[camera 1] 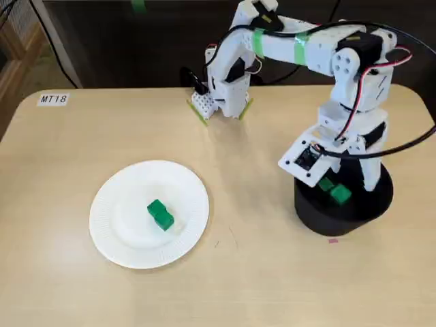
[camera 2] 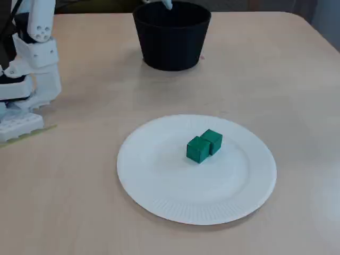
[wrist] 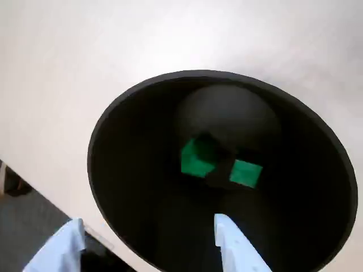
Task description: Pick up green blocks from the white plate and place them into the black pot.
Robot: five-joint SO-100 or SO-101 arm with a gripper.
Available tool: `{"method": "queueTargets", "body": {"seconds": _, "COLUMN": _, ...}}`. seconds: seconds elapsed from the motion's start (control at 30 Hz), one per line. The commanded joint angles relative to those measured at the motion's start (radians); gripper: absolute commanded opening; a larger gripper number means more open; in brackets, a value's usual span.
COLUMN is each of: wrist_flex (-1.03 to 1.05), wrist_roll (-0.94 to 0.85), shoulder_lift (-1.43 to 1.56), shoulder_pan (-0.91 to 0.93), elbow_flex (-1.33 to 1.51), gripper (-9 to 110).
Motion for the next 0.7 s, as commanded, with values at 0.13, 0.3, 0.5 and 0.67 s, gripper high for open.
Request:
{"method": "queueTargets", "body": {"seconds": 0.13, "wrist_flex": -0.012, "wrist_roll": 0.02, "shoulder_lift": 0.259, "shoulder_pan": 0.117, "elbow_flex": 0.071, "gripper": -2}}
{"method": "queueTargets", "body": {"seconds": 0.3, "wrist_flex": -0.425, "wrist_roll": 0.038, "shoulder_lift": 0.868, "shoulder_pan": 0.321, "elbow_flex": 0.661, "gripper": -2}}
{"method": "queueTargets", "body": {"seconds": 0.5, "wrist_flex": -0.517, "wrist_roll": 0.104, "shoulder_lift": 1.134, "shoulder_pan": 0.601, "elbow_flex": 1.037, "gripper": -2}}
{"method": "queueTargets", "body": {"seconds": 0.67, "wrist_flex": -0.486, "wrist_roll": 0.176, "shoulder_lift": 1.123, "shoulder_pan": 0.723, "elbow_flex": 1.094, "gripper": -2}}
